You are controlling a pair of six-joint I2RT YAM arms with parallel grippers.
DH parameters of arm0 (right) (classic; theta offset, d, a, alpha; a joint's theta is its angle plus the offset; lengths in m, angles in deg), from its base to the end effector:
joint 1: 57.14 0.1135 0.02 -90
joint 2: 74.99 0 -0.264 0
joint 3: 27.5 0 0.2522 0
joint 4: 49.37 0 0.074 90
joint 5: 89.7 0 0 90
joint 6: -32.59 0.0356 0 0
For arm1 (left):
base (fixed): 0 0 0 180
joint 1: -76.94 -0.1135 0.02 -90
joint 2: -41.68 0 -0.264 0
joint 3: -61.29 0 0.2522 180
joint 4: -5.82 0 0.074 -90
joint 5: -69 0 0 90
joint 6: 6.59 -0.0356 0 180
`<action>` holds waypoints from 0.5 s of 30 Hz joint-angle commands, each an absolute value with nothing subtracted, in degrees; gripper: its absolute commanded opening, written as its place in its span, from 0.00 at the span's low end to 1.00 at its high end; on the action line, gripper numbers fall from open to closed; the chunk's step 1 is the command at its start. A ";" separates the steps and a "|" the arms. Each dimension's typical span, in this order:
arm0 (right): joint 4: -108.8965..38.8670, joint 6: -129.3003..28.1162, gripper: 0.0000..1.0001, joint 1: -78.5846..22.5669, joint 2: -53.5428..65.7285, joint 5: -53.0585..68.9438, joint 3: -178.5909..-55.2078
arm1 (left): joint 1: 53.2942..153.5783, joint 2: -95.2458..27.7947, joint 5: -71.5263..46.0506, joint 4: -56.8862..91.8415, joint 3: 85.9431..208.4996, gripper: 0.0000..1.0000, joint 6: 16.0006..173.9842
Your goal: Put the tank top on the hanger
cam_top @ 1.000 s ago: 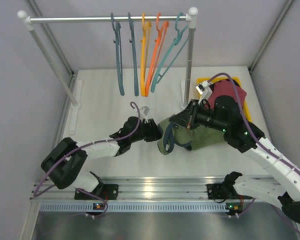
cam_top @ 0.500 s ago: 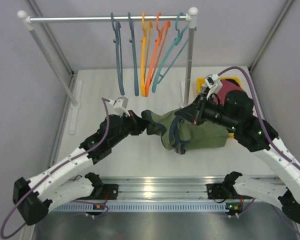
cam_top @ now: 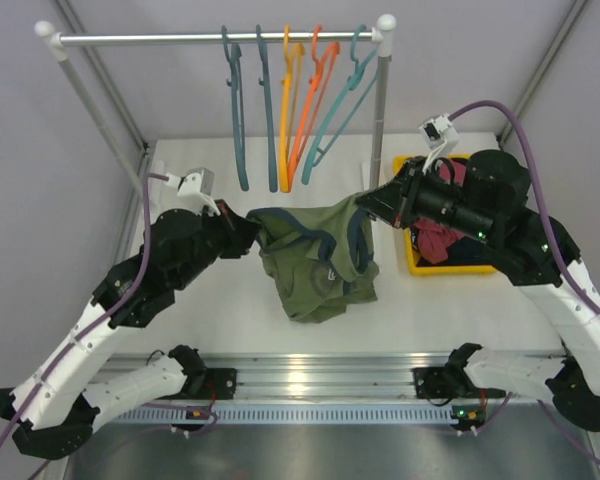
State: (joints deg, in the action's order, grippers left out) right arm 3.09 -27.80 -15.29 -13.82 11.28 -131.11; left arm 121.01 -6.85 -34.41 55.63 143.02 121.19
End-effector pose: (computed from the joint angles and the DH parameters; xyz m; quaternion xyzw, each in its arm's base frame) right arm 0.1341 0.1292 0.4960 -0.1424 0.7517 0.4331 0.4765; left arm 0.1209 -0.1056 0.4184 -0.0260 0.7990 -0.3180 0.5097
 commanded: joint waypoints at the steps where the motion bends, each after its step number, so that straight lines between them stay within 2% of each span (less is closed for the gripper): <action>1: 5.61 -29.11 0.04 -14.68 -14.96 7.07 -132.85 | 120.97 -7.97 -34.80 62.99 147.38 0.00 119.10; 6: 3.60 -26.21 0.05 -14.95 -17.50 7.33 -121.38 | 120.97 -8.86 -32.87 64.50 142.22 0.00 121.02; 9: 0.96 -22.79 0.04 -14.86 -19.17 8.64 -112.24 | 120.97 -8.33 -29.71 60.38 132.91 0.00 122.96; 11: -3.42 -18.57 0.00 -14.69 -18.83 10.58 -104.86 | 120.97 -7.63 -28.39 54.69 125.53 0.01 123.31; 14: -10.37 -14.17 0.00 -13.89 -16.90 10.67 -96.50 | 120.97 -4.21 -24.61 48.69 118.13 0.22 123.23; 15: -11.60 -13.47 0.00 -13.98 -16.11 9.89 -95.24 | 120.97 -3.68 -23.65 46.06 117.42 0.39 122.79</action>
State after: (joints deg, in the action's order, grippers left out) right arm -2.70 -19.08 -15.14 -17.38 9.54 -99.22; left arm 120.99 -7.16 -28.00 56.51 119.00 122.31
